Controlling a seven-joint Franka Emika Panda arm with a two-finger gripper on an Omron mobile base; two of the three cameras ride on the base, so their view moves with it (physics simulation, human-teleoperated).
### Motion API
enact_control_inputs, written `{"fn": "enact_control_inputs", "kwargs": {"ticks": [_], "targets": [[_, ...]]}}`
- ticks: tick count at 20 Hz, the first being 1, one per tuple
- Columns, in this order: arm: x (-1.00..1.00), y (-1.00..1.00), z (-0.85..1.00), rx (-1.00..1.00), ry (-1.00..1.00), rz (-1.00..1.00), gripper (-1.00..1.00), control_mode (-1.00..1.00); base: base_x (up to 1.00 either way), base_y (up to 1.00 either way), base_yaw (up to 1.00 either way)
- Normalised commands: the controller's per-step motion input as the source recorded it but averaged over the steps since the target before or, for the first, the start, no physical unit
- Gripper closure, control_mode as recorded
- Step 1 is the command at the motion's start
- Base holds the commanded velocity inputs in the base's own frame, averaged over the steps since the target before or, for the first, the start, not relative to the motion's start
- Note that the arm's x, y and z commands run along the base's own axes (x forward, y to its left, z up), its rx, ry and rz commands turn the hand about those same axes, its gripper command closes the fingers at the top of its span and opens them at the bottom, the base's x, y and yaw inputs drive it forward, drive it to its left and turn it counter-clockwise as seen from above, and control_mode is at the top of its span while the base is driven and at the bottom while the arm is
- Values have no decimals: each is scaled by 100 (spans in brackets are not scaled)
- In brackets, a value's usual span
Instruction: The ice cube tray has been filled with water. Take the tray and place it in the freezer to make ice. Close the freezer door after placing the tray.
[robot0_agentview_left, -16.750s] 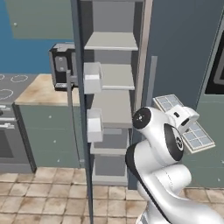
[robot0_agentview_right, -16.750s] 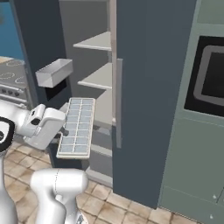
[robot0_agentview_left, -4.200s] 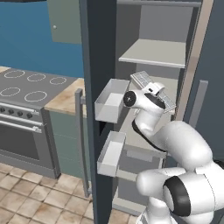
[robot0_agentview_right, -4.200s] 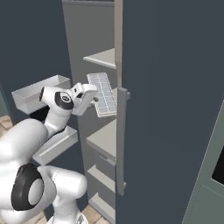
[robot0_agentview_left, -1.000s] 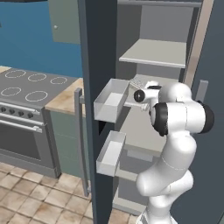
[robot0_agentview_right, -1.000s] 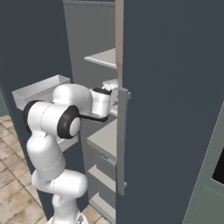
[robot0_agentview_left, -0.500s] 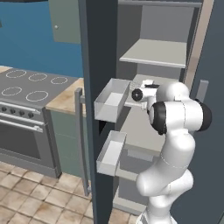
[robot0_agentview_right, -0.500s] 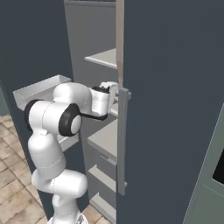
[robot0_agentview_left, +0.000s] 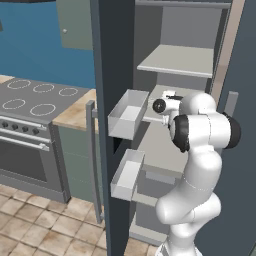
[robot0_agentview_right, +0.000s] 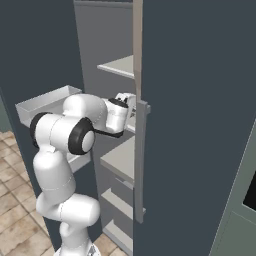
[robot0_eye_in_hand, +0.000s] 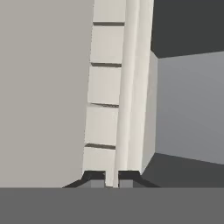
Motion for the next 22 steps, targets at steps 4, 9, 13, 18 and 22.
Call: {"fn": "enact_control_inputs", "kwargs": {"ticks": [4,9,13,18,22], "targets": [[19,-17,-41,0,0,0,100,-100,0,0,0],[18,-5,-42,-3,0,0,100,-100,0,0,0],[7,0,-46,-7,0,0,-100,-100,0,0,0],[1,-2,-26,-1,-5,0,-100,-100,0,0,0],[0,-1,-3,0,-11,0,-100,-100,0,0,0]]}}
